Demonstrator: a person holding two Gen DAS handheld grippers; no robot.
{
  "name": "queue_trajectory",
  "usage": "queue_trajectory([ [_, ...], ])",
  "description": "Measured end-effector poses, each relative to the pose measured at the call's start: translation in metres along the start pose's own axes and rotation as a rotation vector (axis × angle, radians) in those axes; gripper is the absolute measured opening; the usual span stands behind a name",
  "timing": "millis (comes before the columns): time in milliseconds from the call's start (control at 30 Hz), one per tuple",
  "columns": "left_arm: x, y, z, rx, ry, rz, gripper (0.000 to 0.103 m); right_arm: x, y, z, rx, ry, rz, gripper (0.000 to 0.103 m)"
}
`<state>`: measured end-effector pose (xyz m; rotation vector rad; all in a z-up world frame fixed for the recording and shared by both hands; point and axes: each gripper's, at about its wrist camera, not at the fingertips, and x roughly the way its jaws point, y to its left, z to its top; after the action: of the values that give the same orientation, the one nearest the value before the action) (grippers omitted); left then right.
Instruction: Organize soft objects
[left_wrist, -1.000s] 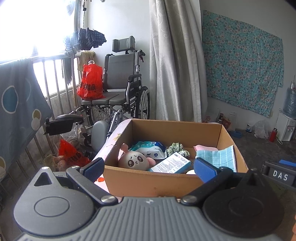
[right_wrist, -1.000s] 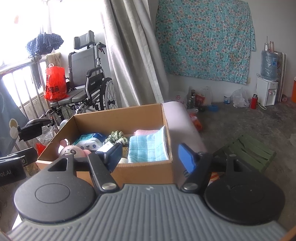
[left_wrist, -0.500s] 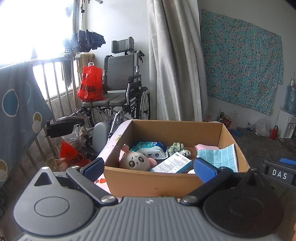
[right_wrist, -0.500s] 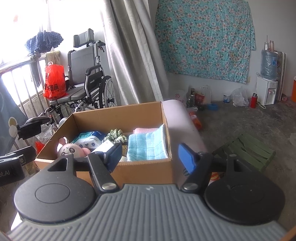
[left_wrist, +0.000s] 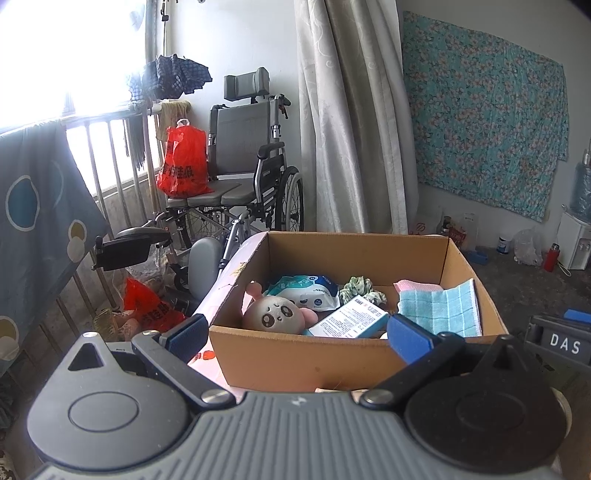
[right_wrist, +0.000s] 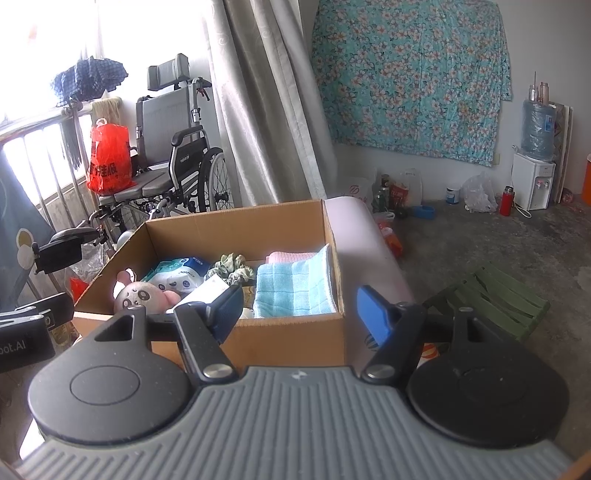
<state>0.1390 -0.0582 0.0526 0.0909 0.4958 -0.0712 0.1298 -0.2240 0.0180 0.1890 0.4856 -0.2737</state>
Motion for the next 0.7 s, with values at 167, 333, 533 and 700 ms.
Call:
queue_trajectory([
  [167, 0.002, 0.0004, 0.0006, 0.01, 0.013, 0.008, 0.103, 0.0007, 0.0002, -0.0023, -0.007, 0.01, -0.001, 0.069],
  [333, 0.0019, 0.0014, 0.0005, 0.011, 0.016, 0.007, 0.103, 0.0021, -0.003, -0.0027, -0.002, 0.013, -0.004, 0.069],
  [533, 0.0023, -0.0005, 0.0002, 0.014, 0.02, 0.005, 0.103, 0.0017, -0.0044, -0.0022, -0.001, 0.011, -0.004, 0.069],
  [700, 0.0024, -0.0014, 0.0006, 0.016, 0.021, 0.005, 0.103, 0.0017, -0.0042, -0.0016, -0.001, 0.011, -0.004, 0.07],
])
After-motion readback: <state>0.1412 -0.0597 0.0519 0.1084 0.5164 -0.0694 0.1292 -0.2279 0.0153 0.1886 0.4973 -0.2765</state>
